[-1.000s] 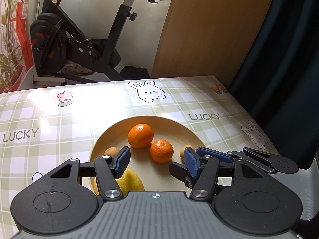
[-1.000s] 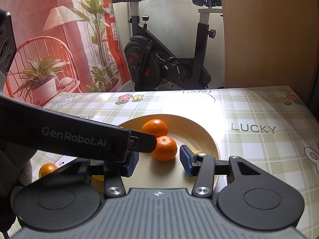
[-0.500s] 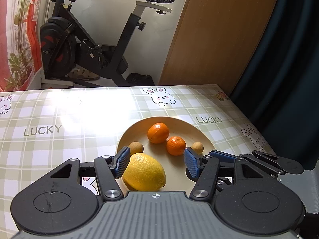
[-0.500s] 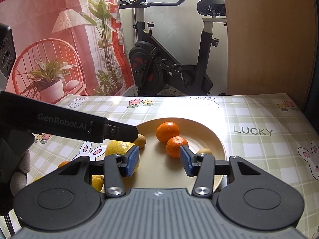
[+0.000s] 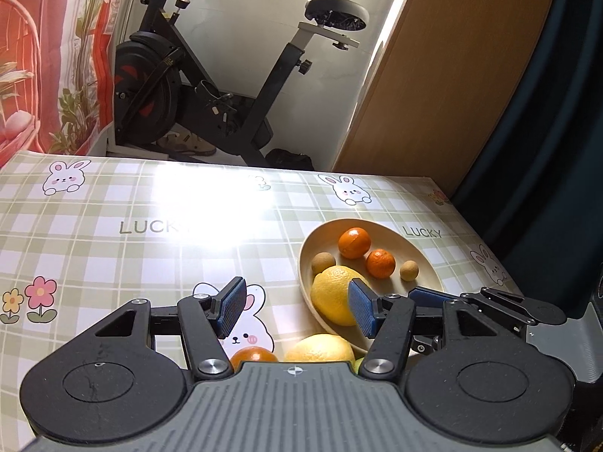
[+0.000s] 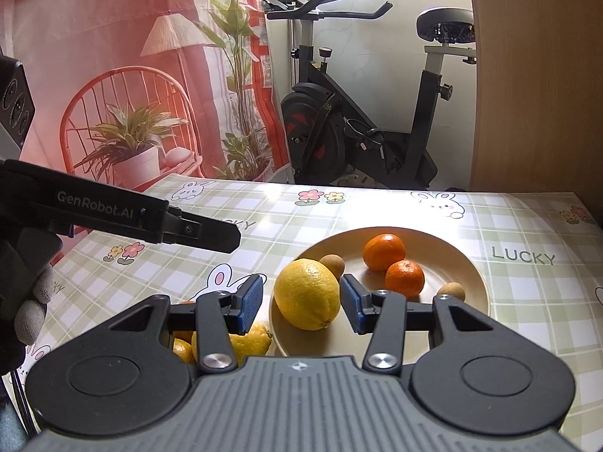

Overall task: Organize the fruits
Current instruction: 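Withdraw the open right gripper up from the plate, then move both open grippers down to a yellow-green apple in the pile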

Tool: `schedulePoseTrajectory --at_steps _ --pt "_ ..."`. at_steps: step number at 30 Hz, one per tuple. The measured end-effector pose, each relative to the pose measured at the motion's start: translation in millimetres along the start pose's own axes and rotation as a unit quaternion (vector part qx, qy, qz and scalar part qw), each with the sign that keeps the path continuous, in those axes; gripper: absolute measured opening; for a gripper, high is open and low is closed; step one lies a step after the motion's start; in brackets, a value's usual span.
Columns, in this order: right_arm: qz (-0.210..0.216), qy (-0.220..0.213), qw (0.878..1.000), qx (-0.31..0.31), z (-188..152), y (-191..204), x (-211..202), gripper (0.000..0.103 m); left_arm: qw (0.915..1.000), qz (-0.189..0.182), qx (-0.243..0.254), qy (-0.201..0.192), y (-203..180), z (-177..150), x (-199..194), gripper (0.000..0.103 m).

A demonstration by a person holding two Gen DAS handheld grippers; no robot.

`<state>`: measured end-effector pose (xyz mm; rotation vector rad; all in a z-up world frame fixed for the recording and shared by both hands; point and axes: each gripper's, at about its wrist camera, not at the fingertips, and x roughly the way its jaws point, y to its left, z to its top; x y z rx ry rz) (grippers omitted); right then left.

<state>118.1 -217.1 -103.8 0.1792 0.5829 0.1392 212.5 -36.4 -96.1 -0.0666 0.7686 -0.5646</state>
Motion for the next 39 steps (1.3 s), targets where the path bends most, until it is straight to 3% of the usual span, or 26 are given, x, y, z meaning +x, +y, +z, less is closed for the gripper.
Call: schedulePoseTrajectory --at_steps 6,17,27,34,39 --pt "0.020 0.005 1.000 -0.012 -4.6 20.2 5.5 0.049 0.9997 0.020 -0.012 0.008 29.9 -14.1 -15.9 0.062" --pt "0.064 0.035 0.995 -0.066 -21.0 71.0 18.1 0.049 0.9995 -0.001 -0.013 0.030 53.5 -39.8 -25.1 0.062" --pt "0.108 0.064 0.981 -0.150 -43.3 120.1 31.6 0.049 0.9985 -0.005 -0.039 0.037 76.7 -61.7 -34.8 0.062" --pt "0.102 0.072 0.977 -0.173 -46.5 127.8 42.6 0.048 0.9983 0.001 -0.047 0.034 86.6 -66.8 -36.1 0.062" --pt "0.108 0.078 0.973 -0.187 -50.8 135.7 45.3 0.050 0.9978 -0.028 -0.039 0.045 78.3 -72.3 -32.5 0.062"
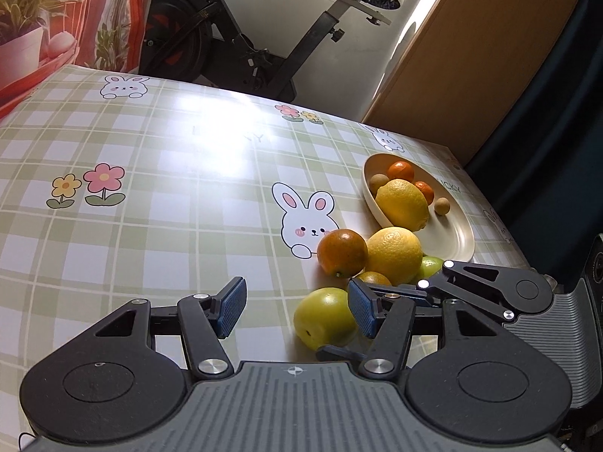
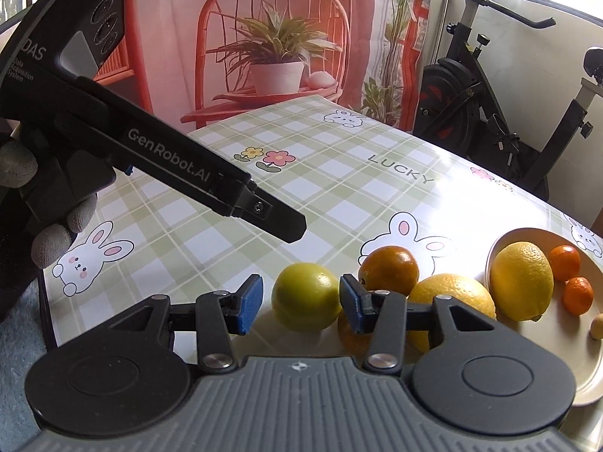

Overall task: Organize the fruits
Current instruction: 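Move both open grippers down to a yellow-green apple in the pile, then close the left gripper on the yellow-green apple and lift it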

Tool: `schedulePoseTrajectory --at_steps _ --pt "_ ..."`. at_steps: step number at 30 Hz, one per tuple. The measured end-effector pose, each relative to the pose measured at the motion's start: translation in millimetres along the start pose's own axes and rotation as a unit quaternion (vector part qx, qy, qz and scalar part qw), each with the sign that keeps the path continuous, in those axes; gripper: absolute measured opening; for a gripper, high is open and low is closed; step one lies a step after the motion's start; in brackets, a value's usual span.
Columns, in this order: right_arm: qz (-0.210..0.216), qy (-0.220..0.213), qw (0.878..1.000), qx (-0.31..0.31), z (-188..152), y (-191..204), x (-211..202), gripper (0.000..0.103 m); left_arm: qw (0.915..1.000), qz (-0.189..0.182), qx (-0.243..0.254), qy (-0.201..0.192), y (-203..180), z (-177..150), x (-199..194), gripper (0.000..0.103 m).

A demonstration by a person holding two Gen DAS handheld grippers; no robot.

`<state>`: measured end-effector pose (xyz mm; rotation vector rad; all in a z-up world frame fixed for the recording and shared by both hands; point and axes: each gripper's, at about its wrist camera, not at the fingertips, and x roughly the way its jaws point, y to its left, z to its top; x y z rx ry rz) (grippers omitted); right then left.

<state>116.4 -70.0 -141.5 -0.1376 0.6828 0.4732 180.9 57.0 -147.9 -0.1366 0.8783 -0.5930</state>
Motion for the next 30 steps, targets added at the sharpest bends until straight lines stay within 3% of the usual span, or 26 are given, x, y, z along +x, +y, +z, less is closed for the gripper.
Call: schedulePoseTrajectory --at_steps 6,23,30 --pt "0.007 -0.004 1.000 -0.008 3.4 5.0 -0.5 0.050 0.9994 0.001 0.031 0.017 -9.5 -11.0 6.3 0.062" --pt "-0.002 0.009 1.000 -0.001 3.4 2.1 6.2 0.051 0.9998 0.010 0.012 0.011 3.1 -14.7 3.6 0.066" --pt "0.016 0.023 0.999 0.026 4.0 -3.1 15.9 0.052 0.9999 0.011 0.001 0.007 6.9 -16.6 2.1 0.066"
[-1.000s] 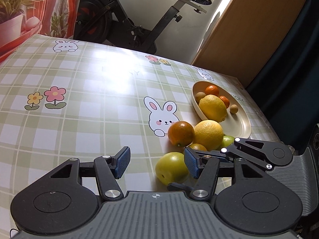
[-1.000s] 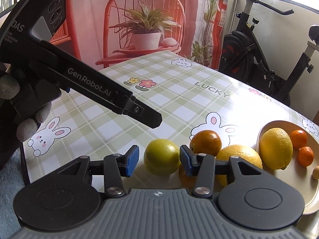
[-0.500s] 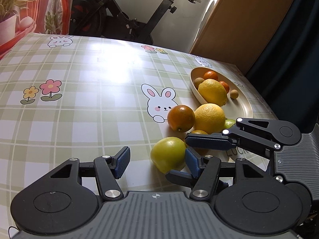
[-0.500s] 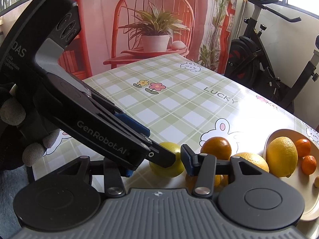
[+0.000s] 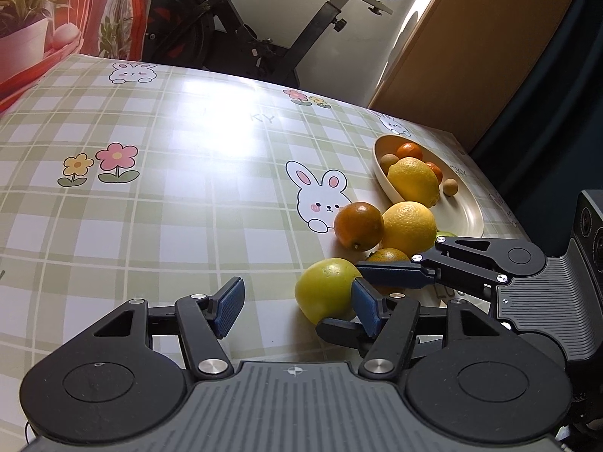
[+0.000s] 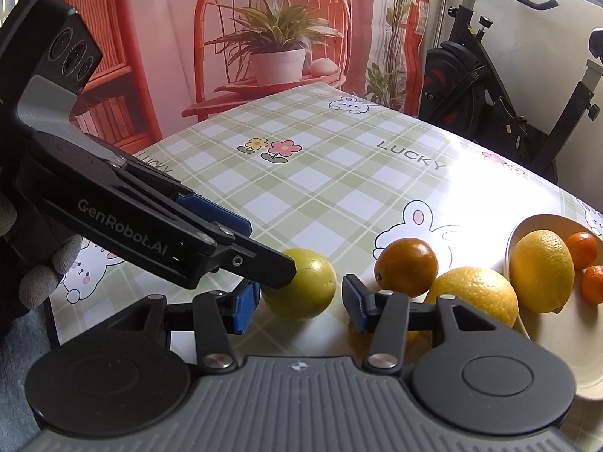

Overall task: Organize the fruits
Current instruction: 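Close the left gripper on the yellow-green apple and lift it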

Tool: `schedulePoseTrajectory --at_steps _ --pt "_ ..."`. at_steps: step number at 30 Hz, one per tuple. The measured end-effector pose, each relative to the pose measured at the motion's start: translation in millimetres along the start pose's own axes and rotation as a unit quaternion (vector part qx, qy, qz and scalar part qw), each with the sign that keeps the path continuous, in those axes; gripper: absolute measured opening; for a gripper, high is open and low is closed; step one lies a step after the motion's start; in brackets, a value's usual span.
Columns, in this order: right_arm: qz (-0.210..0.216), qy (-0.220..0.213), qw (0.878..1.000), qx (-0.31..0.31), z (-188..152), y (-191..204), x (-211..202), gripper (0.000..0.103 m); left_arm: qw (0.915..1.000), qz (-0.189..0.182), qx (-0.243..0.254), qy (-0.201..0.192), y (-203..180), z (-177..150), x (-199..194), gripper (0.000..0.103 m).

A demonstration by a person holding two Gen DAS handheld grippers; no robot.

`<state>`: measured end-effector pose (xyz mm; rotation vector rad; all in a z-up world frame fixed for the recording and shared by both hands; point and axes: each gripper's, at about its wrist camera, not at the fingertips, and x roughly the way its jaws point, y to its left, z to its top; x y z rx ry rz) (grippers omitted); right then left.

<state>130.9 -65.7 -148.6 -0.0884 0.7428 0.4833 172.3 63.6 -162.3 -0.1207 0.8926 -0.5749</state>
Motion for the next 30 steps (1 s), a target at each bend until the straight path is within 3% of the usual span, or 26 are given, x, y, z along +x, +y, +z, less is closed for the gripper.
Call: schedulePoseTrajectory --at_steps 18,21,25,30 --pt "0.001 0.004 1.000 0.005 -1.4 2.4 8.0 0.050 0.9993 -0.025 -0.024 0.012 -3.7 -4.3 13.9 0.066" --pt "0.002 0.005 1.000 0.005 -1.8 2.7 8.4 0.050 0.9988 -0.028 -0.036 0.015 -1.9 -4.4 17.2 0.064" --pt "0.006 0.006 1.000 0.008 -2.8 4.8 9.5 0.050 0.9984 -0.034 -0.039 0.022 -4.0 -4.9 19.4 0.055" --pt "0.010 -0.002 1.000 0.004 -3.1 8.4 7.3 0.048 0.9986 -0.025 -0.035 0.032 -7.4 -6.4 24.6 0.052"
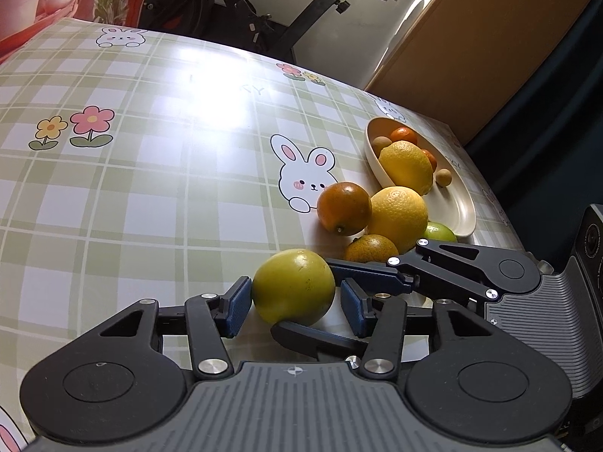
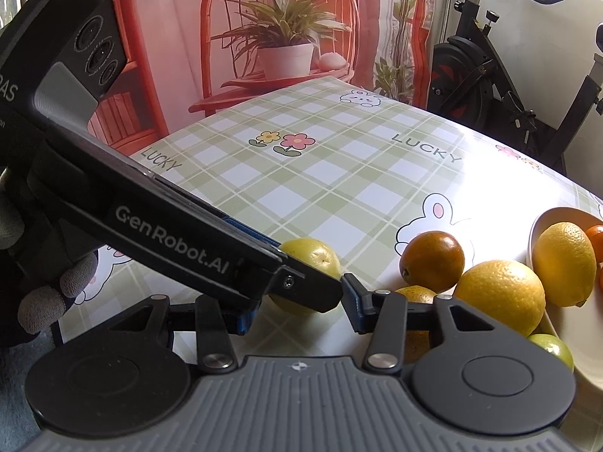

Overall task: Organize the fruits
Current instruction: 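Close the left gripper on the yellow-green apple and lift it, then carry the yellow-green apple in the left gripper over the beige plate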

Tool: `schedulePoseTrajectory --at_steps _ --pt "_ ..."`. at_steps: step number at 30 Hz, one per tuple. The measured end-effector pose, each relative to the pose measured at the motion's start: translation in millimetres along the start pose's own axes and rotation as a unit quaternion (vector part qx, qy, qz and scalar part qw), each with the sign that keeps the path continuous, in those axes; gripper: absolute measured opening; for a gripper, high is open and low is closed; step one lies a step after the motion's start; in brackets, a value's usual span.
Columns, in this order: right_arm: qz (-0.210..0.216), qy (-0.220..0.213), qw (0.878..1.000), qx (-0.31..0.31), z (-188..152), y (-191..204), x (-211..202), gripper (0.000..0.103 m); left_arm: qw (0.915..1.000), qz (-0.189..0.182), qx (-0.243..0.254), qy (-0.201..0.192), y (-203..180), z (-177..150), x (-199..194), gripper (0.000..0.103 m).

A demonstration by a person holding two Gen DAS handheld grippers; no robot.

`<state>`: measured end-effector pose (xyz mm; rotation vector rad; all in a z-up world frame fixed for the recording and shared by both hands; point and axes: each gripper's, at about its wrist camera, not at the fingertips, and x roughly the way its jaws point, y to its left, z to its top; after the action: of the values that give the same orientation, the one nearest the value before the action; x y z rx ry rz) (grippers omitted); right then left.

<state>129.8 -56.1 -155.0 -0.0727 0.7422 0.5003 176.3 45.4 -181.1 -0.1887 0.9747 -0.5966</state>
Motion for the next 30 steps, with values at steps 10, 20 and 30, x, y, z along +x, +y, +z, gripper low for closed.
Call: schedulePoseTrajectory --at_steps 10,20,30 --pt "0.009 0.007 1.000 0.013 -1.9 -1.5 3.6 0.048 0.9995 0.025 0.019 -0.002 -8.4 -0.6 -5.3 0.050" --pt "0.011 -0.043 0.998 0.047 -2.2 -9.8 -23.9 0.048 0.9983 0.033 0.042 -0.023 -36.3 15.4 -20.7 0.050" --pt "-0.014 -0.110 0.991 0.079 1.5 -42.3 -67.1 0.048 0.9932 0.036 0.098 -0.051 -95.7 54.5 -20.2 0.050"
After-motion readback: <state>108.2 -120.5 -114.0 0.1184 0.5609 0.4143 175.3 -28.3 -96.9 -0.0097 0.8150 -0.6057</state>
